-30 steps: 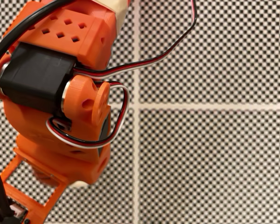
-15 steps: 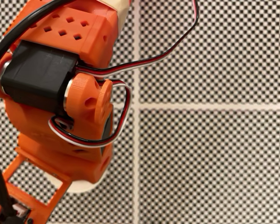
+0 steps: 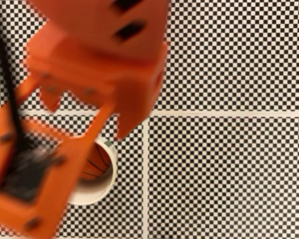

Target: Grasp basketball and place into cup.

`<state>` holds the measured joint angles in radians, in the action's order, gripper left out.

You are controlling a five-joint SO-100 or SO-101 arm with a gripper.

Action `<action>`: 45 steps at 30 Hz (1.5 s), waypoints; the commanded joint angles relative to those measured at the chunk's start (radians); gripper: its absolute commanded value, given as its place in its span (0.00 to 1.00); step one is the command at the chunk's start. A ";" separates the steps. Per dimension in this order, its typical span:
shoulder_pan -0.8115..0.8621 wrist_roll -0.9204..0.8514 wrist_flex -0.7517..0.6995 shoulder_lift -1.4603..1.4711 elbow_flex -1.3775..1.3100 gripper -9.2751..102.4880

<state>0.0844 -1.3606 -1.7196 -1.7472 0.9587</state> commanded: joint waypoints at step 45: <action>-0.127 0.055 0.548 -1.542 1.690 0.33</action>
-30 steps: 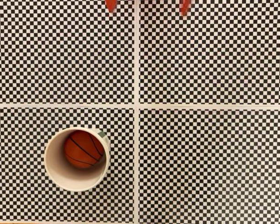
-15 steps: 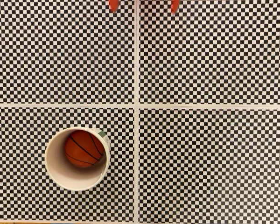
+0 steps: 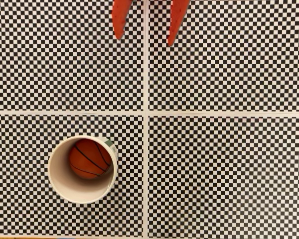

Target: Grasp basketball and place into cup.

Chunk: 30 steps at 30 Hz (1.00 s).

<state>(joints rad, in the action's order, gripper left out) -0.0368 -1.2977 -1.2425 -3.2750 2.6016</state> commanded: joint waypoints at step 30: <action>-0.011 -0.057 0.569 -0.014 0.572 0.21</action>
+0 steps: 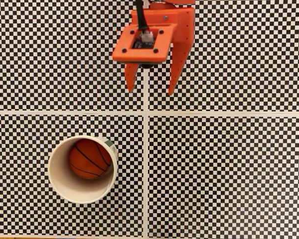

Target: Grasp basketball and place into cup.

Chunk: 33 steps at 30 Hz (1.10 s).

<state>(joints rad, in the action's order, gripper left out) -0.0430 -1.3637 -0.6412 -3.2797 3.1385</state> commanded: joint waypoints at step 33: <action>0.049 -0.114 -0.618 -0.009 0.035 0.08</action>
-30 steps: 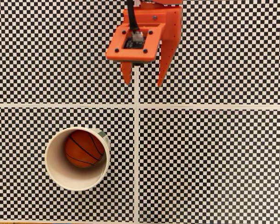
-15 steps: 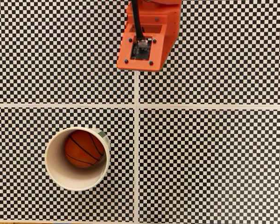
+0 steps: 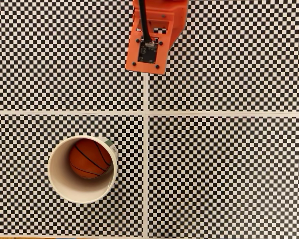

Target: Grasp basketball and place into cup.

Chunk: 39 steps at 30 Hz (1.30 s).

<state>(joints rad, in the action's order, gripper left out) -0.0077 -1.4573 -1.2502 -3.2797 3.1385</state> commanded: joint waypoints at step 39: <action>0.041 -0.074 -0.020 -0.009 0.035 0.08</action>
<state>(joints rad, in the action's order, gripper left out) 0.0276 -1.5232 -1.2655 -3.2797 3.1385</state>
